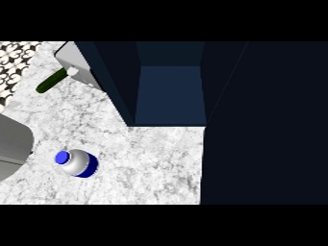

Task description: Pick up the bottled water, place it into the cabinet and close the cabinet

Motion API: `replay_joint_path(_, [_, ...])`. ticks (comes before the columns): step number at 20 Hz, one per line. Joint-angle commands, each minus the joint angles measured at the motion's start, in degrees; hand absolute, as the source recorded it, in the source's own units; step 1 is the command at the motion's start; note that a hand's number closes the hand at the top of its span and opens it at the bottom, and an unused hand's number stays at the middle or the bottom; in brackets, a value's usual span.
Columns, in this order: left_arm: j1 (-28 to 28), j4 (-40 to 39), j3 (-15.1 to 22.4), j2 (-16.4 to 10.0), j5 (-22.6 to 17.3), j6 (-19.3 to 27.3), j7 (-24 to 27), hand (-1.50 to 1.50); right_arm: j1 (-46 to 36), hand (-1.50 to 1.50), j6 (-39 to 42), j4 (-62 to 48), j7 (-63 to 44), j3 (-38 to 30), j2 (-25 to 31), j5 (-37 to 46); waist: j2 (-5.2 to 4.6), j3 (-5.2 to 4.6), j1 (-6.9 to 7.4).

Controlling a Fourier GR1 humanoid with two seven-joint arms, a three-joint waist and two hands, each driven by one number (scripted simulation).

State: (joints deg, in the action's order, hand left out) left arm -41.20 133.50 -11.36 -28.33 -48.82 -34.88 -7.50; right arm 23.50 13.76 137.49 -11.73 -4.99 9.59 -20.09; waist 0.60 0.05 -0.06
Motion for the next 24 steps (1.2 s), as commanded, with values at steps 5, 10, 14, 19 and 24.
replay_joint_path(5, [-0.17,2.39,-6.01,0.31,-7.49,1.63,1.48,-1.50,3.42,-1.50,0.30,10.12,-4.11,-2.07,0.06,-9.76,-0.26,-0.05,-0.23])
replay_joint_path(10, [2.32,-2.30,-8.23,-0.62,-6.65,1.96,0.43,-1.50,8.76,-1.50,3.02,12.48,-2.34,-3.45,-0.33,-11.90,-0.13,-0.06,-1.19])
replay_joint_path(14, [7.01,-8.86,-8.25,-1.64,-2.98,0.41,-0.29,-1.50,8.97,-1.50,3.82,12.24,-2.38,-4.72,0.43,-13.60,-0.28,-0.12,-1.95])
replay_joint_path(19, [14.98,-14.42,-4.17,0.50,3.68,2.45,-0.91,-1.50,8.04,-1.50,4.34,11.04,-1.89,-5.02,0.57,-13.27,-0.49,-0.14,-1.96])
replay_joint_path(24, [20.53,-22.05,-1.41,4.06,15.33,0.00,2.90,-1.50,10.64,-1.50,7.07,10.08,0.32,-6.11,0.97,-14.90,-0.39,-0.19,-2.25])
